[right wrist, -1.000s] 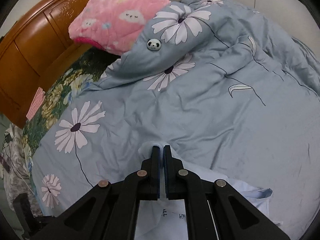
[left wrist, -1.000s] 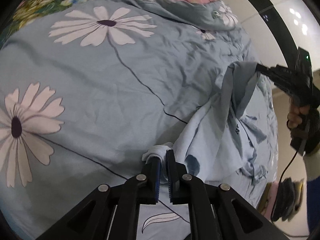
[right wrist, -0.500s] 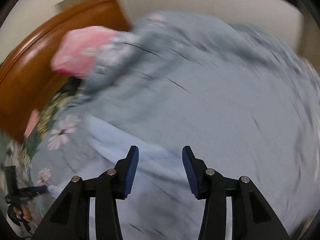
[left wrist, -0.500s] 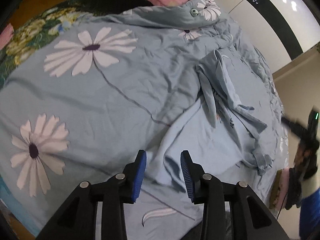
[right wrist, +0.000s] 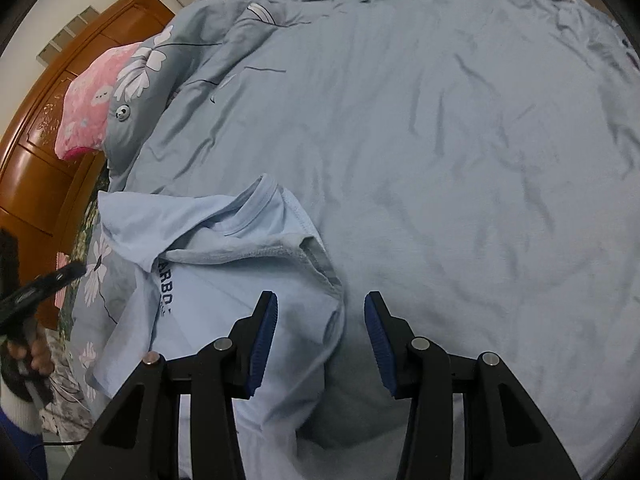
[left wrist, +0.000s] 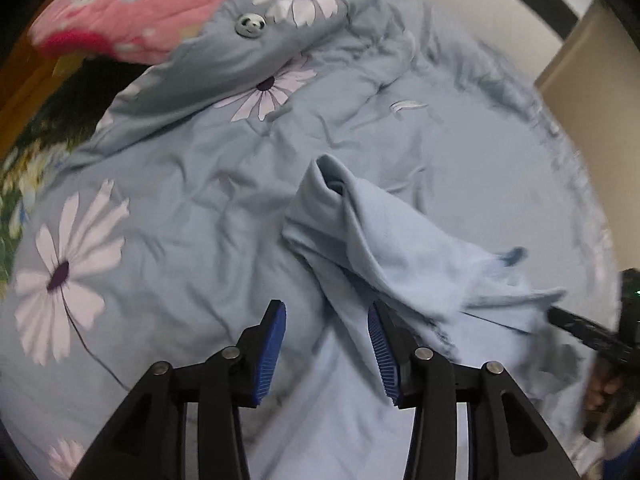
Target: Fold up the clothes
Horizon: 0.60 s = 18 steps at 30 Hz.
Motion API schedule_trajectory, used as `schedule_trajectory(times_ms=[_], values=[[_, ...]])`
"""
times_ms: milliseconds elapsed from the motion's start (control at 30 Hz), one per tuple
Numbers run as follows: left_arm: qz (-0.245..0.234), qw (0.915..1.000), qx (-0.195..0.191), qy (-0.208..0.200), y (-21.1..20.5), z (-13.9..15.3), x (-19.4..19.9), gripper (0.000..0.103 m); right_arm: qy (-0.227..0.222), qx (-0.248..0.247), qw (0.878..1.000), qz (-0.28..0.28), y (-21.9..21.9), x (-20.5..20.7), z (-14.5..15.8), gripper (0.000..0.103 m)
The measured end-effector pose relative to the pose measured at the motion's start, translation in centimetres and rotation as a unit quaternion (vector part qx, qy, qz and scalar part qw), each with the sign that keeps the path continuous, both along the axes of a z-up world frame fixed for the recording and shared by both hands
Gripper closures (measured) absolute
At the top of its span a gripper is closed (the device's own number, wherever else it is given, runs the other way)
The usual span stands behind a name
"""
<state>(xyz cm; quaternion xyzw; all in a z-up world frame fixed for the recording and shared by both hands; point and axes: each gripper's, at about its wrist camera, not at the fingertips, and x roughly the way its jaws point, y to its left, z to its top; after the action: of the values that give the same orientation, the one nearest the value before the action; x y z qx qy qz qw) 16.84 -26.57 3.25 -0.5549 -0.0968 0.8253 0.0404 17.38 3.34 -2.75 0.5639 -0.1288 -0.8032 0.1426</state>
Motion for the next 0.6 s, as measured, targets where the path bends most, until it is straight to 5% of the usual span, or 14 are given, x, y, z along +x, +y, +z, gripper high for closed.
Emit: schedule_trajectory(times_ms=[167, 267, 300, 533, 600], values=[[-0.027, 0.9994, 0.02, 0.008, 2.6, 0.0, 0.6, 0.056, 0.028, -0.017, 0.999, -0.019, 0.0, -0.1, 0.3, 0.06], [-0.058, 0.9979, 0.023, 0.016, 5.0, 0.2, 1.8, 0.056, 0.031, -0.037, 0.999, -0.019, 0.0, -0.1, 0.8, 0.097], [-0.069, 0.9972, 0.025, 0.019, 5.8, 0.3, 2.2, 0.056, 0.031, -0.047, 0.998, -0.014, -0.2, 0.0, 1.1, 0.1], [-0.141, 0.9887, 0.033, 0.038, 11.5, 0.9, 5.0, 0.056, 0.04, -0.138, 0.987, 0.076, -2.0, 3.8, 4.0, 0.101], [-0.127, 0.9899, 0.054, 0.033, 11.8, 0.6, 4.6, 0.056, 0.04, -0.145, 0.981, 0.12, -3.2, 5.6, 4.6, 0.101]])
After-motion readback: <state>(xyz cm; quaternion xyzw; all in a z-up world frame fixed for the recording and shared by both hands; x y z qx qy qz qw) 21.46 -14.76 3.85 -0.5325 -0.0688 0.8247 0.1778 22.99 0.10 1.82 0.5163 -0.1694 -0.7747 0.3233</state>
